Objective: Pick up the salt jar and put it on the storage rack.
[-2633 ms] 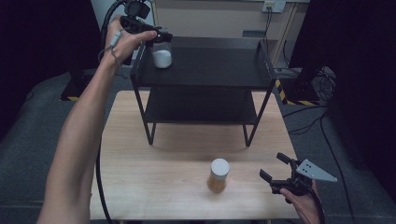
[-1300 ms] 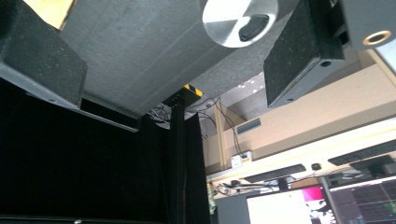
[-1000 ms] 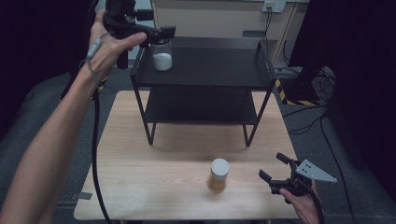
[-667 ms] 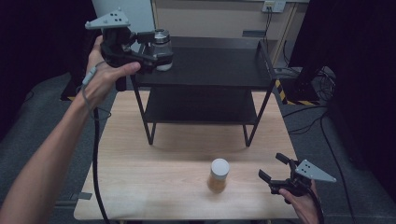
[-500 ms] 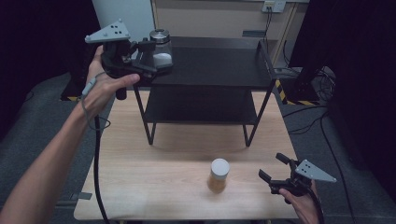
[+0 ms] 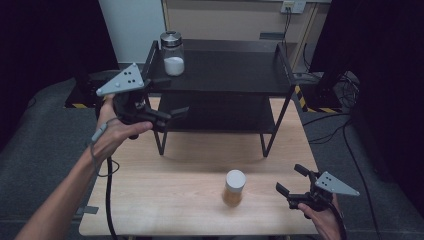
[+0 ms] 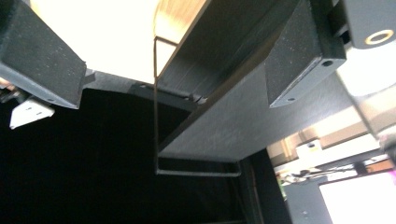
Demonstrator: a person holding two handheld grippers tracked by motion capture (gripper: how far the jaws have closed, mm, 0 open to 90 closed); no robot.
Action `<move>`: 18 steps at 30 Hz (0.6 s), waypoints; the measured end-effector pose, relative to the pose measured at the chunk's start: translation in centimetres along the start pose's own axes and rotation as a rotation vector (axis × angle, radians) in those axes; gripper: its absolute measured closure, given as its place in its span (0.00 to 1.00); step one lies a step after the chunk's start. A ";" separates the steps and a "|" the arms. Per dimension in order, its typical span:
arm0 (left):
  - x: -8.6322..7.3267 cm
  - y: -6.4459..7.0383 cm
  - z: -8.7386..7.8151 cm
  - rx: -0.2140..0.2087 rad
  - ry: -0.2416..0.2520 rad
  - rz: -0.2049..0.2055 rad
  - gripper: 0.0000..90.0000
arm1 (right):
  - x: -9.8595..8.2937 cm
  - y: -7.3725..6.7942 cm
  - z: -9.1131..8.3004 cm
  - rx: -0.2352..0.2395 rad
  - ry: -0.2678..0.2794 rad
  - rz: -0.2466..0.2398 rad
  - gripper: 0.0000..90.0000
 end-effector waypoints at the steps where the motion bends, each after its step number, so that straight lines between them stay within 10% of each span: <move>1: -0.5 0.3 -0.2 0.012 -0.002 0.009 0.05 | 0.0 0.0 0.0 0.001 0.000 -0.001 0.02; 18: -9.5 1.2 -3.7 0.123 -0.015 -0.078 0.05 | 0.1 -0.3 0.0 0.000 -0.004 -0.011 0.02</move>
Point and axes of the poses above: each handheld gripper's, and its own axes: z roughly forward along the jaws, x roughly out of its top, y roughly to its right, the point moved 1 cm from there along z, roughly forward along the jaws, and after that the axes turned 5 degrees about y, right-handed, at the moved point
